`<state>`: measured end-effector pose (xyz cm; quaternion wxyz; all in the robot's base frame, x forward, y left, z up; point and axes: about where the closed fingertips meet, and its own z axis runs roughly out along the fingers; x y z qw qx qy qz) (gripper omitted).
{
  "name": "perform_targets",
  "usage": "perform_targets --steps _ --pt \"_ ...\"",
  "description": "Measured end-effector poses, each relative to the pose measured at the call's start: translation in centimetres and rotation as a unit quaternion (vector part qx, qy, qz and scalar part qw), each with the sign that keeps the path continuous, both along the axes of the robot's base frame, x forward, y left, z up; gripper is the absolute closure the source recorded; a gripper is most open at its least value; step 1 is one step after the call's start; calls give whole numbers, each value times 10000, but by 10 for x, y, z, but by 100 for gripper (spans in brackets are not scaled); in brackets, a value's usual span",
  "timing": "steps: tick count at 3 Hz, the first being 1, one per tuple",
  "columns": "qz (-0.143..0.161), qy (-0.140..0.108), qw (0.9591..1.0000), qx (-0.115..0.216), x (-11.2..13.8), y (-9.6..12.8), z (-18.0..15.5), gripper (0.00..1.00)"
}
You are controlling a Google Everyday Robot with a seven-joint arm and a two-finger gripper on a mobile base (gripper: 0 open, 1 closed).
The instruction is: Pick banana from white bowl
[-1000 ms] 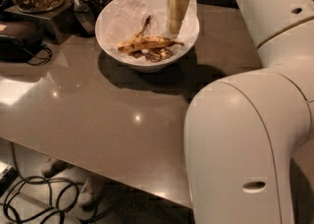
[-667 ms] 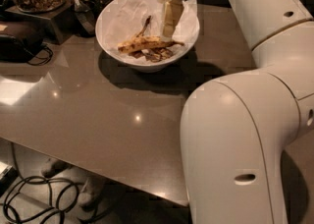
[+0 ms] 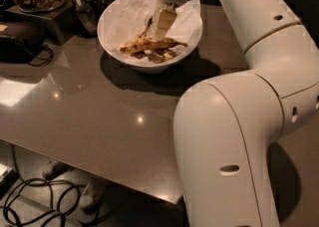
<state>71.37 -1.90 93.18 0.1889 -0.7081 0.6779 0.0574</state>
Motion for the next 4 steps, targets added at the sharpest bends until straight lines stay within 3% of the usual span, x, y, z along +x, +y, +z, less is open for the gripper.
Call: perform_targets --steps 3,4 --pt "91 326 9993 -146 12 19 -40 39" --pt "119 427 9988 -192 12 18 -52 44"
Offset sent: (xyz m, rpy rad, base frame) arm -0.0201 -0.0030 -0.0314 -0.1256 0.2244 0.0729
